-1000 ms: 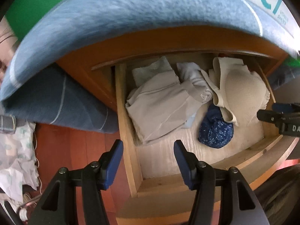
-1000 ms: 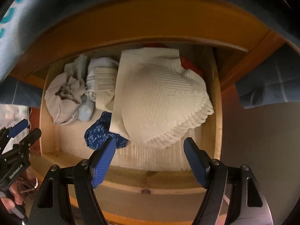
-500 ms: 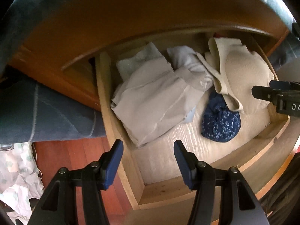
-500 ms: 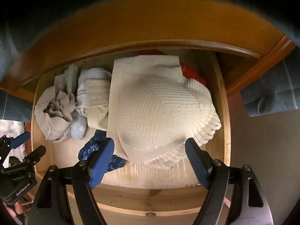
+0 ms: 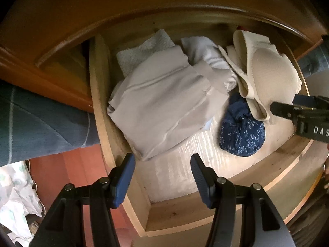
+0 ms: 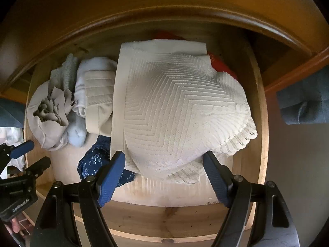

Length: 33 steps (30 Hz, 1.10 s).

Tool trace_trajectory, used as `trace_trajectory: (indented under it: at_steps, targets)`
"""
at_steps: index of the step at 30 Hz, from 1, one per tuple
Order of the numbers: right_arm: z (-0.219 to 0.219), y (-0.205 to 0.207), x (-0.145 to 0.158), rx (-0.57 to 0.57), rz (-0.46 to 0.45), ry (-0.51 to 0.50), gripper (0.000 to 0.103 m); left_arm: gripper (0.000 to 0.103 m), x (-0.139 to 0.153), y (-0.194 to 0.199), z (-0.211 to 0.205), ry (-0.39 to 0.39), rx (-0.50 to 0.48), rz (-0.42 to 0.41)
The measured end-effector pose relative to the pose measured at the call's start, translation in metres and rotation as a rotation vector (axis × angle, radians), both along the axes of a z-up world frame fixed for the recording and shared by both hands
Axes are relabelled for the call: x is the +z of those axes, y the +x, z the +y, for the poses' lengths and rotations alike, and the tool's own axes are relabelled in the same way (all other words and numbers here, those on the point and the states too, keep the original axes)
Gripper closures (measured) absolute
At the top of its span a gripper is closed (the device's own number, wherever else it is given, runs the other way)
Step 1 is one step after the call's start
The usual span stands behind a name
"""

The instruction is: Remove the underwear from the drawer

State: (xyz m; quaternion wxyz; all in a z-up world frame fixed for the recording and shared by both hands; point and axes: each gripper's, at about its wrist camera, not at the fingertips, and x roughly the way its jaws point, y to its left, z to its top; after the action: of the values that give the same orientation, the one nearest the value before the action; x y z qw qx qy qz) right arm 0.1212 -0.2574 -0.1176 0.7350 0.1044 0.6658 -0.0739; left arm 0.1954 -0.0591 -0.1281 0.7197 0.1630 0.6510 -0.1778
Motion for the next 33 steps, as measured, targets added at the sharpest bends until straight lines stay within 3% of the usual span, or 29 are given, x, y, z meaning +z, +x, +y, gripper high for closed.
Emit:
trace_trajectory:
  at_steps: [11,18,29,30,33]
  targets:
    - [-0.004,0.017,-0.014,-0.007,0.053,0.017,0.027,0.046,-0.023,0.016,-0.001,-0.005,0.045,0.07]
    - [-0.024,0.035,-0.025,-0.087,0.09,0.062,0.025,0.046,-0.027,0.033,0.003,-0.074,0.098,0.098]
    - [-0.01,0.056,-0.046,-0.006,0.168,0.006,0.017,0.046,-0.035,0.063,0.007,-0.075,0.155,0.112]
    - [-0.011,0.057,-0.048,-0.004,0.171,0.005,0.018,0.046,-0.036,0.065,0.006,-0.076,0.153,0.113]
    - [-0.004,0.058,-0.051,-0.004,0.164,0.002,0.034,0.046,-0.035,0.067,0.006,-0.079,0.154,0.111]
